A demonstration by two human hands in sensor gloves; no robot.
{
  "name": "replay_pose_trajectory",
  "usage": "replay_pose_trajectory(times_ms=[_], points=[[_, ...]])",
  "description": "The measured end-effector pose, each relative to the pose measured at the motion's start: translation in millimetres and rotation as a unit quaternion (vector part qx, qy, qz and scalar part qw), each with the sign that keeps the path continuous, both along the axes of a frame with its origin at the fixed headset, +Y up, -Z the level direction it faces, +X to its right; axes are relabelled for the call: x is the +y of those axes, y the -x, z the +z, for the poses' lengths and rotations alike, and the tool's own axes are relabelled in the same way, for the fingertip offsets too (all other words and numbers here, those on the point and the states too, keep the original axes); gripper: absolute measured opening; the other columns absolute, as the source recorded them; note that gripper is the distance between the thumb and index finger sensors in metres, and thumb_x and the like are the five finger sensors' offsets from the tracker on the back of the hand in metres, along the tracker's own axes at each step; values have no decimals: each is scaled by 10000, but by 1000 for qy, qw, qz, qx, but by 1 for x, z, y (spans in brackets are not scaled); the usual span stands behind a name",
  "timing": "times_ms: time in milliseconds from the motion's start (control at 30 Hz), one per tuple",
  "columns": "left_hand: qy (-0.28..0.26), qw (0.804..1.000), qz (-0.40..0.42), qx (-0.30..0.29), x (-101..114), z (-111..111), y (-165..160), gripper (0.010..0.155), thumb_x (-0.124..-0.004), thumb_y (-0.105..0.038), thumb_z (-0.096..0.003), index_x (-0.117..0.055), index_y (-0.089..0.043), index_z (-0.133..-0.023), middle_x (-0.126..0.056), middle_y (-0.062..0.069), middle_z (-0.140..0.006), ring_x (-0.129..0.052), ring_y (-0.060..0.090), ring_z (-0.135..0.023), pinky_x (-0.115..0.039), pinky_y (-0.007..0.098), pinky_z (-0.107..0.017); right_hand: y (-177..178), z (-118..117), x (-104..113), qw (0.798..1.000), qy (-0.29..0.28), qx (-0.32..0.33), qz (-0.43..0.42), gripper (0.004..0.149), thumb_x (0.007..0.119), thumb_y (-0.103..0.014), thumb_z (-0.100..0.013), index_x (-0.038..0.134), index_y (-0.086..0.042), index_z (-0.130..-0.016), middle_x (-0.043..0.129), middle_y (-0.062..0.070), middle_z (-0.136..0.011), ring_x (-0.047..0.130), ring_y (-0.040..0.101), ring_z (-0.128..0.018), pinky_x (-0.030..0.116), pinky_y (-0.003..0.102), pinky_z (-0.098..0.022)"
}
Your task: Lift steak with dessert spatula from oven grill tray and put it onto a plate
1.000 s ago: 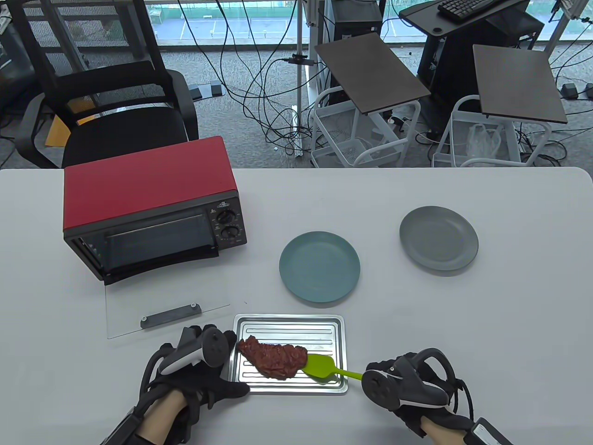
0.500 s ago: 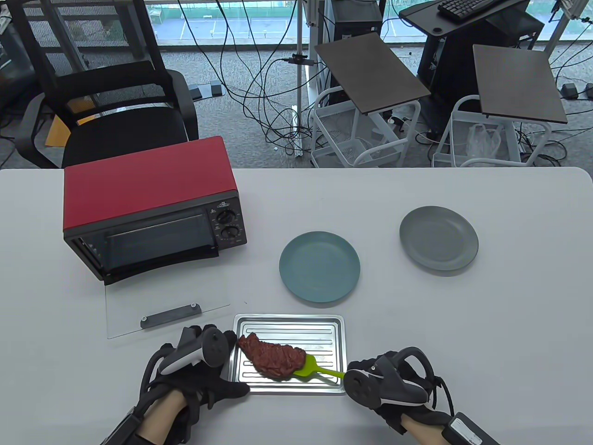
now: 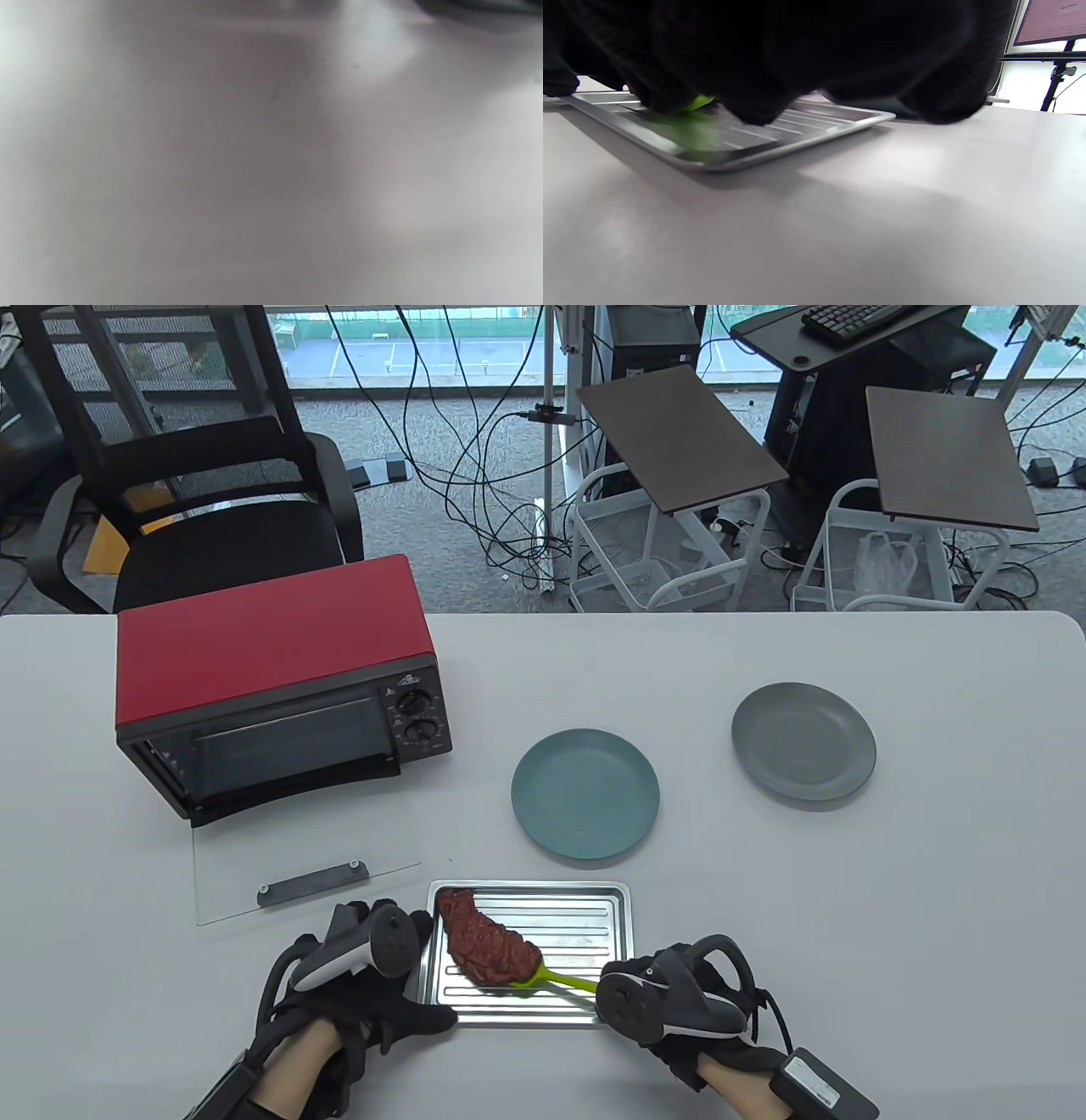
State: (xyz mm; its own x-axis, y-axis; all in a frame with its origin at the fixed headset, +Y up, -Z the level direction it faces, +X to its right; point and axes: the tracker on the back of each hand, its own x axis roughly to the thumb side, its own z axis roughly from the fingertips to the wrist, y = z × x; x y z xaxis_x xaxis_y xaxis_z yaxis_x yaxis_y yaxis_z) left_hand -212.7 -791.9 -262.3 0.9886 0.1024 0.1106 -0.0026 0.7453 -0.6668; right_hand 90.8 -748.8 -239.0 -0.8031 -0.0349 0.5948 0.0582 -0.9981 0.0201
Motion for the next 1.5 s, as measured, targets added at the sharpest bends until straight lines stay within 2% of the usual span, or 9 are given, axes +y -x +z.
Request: replay_pose_trajectory(times_ms=[900, 933, 1100, 1133, 1167, 1200, 1233, 1267, 1500], points=[[-1, 1000, 5, 4, -1, -1, 2, 1072, -579, -927, -317, 108, -417, -963, 175, -26, -1079, 137, 382, -1060, -138, 816, -655, 50, -13, -8, 999, -4, 31, -6, 458, 873, -361, -472, 1122, -11, -315, 982, -63, -287, 947, 117, -171, 913, 336, -433], [-1, 1000, 5, 4, -1, -1, 1, 1068, -577, -927, -320, 106, -417, -963, 175, -27, -1078, 138, 381, -1060, -137, 815, -656, 49, -13, -9, 1000, -1, 30, -8, 472, 872, -357, -475, 1125, 1, -301, 995, 26, -252, 948, 108, -182, 917, 324, -434], [1, 1000, 4, 2, -1, -1, 1, 1071, -572, -929, -317, 111, -412, -961, 181, -21, -1075, 142, 388, -1057, -136, 816, -654, 46, -12, -13, 999, -4, 29, -25, 509, 870, -332, -486, 1130, 41, -259, 995, 116, -250, 964, 69, -175, 939, 268, -430], [1, 1000, 4, 1, -1, -1, 1, 1071, -570, -929, -318, 112, -411, -961, 183, -20, -1074, 143, 389, -1056, -134, 817, -654, 46, -11, -13, 999, -5, 31, -23, 491, 881, -340, -462, 1127, 38, -268, 1031, 39, -52, 964, 68, -184, 938, 268, -433], [2, 1000, 5, 1, -1, -1, 1, 1070, -570, -929, -318, 113, -410, -959, 184, -20, -1073, 146, 388, -1055, -133, 816, -653, 46, -11, -13, 999, -3, 28, -26, 486, 875, -348, -461, 1119, 34, -285, 993, 116, -252, 966, 70, -179, 939, 270, -431], [2, 1000, 5, 2, -1, -1, 1, 1071, -569, -929, -319, 114, -409, -958, 186, -20, -1071, 148, 387, -1054, -131, 816, -653, 45, -11, -14, 999, -3, 28, -29, 467, 870, -350, -462, 1103, 28, -319, 1024, 30, -85, 965, 78, -178, 936, 276, -432], [2, 1000, 5, 2, -1, -1, 1, 1073, -567, -930, -317, 118, -407, -957, 189, -21, -1070, 150, 387, -1053, -130, 816, -652, 45, -10, -14, 999, -3, 28, -28, 448, 862, -352, -468, 1088, 15, -348, 1020, 23, -101, 979, 42, -89, 933, 279, -435], [2, 1000, 5, 2, -1, -1, 1, 1074, -566, -931, -315, 119, -407, -957, 190, -21, -1070, 151, 387, -1053, -130, 816, -652, 45, -10, -14, 999, -3, 28, -27, 446, 856, -355, -470, 1083, 12, -356, 1018, 22, -105, 964, 82, -174, 933, 277, -435], [4, 1000, 7, 4, -1, 0, 1, 1077, -569, -931, -316, 120, -406, -957, 192, -26, -1069, 156, 381, -1052, -126, 814, -654, 47, -5, -13, 999, -16, 31, -17, 408, 830, -370, -487, 1044, -27, -434, 1015, 8, -132, 953, 73, -271, 934, 286, -435]])
